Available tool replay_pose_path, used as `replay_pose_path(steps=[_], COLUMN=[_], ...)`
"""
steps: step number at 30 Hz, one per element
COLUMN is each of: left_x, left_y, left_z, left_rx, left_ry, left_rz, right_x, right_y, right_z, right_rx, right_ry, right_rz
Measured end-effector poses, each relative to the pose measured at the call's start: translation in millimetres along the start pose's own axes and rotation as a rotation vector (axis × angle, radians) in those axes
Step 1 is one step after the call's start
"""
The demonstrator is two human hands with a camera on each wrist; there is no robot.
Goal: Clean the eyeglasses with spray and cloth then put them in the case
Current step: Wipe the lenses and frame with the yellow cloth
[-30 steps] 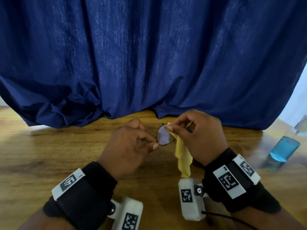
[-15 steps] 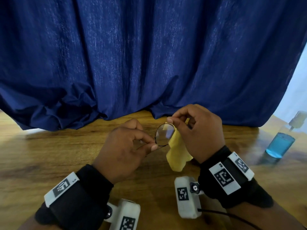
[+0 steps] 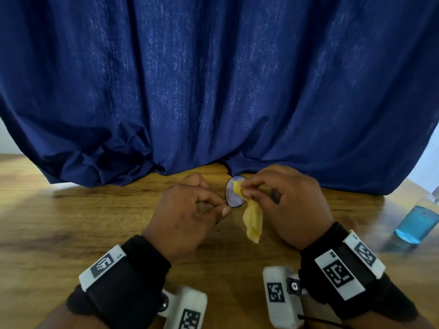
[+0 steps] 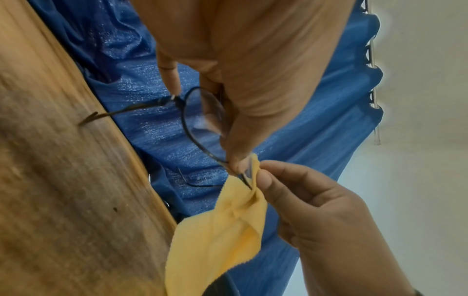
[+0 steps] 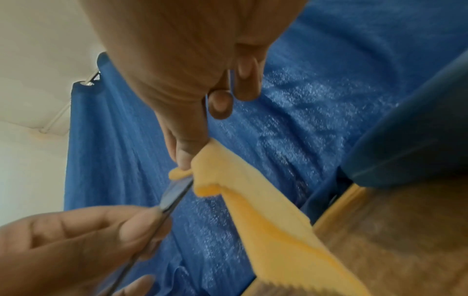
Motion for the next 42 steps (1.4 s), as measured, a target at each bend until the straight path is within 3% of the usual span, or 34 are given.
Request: replay_pose_path(steps=[7, 11, 14, 17, 22, 27, 34, 42], left_x=[-7, 18, 32, 31, 19, 11, 3, -1], left_y=[-2, -2, -3, -4, -7, -9, -8, -7], left_z=[-1, -17, -10, 1, 18, 24, 21, 21], left_rx=[-0.020, -0.124, -0.088, -0.035, 0.051, 0.084, 0.088, 0.093], left_ry=[-0.070, -0.431, -0.689, -0.764, -0.769, -0.825, -0.799, -0.712], left_rz=[0.006, -0.211, -0.370, -0.406, -0.391, -0.385, -0.322, -0.307], right_x=[-13, -23, -13, -11, -3, 5, -20, -28], right_y=[-1, -2, -4, -4, -5, -4, -10, -12], right_z=[-21, -36, -29, -13, -1, -3, 3, 14], right_rx=[-0.182, -0.299, -0.293, -0.256, -0.213, -0.192, -0.181, -0.111], right_ry=[-0.035, 0.033, 0.199, 0.482, 0.666, 0.395, 0.400, 0.483], right_rz=[0.102, 0.154, 0.167, 0.240, 0.214, 0.116, 0.355, 0.431])
Point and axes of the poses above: each hand's wrist, its own y-axis towards the middle knuckle, its own z-axis out of the palm, x = y × z, the point moved 9 cm from there along y, towards the middle knuckle, and after that the axes turned 14 degrees about y, right-handed, at the moved point
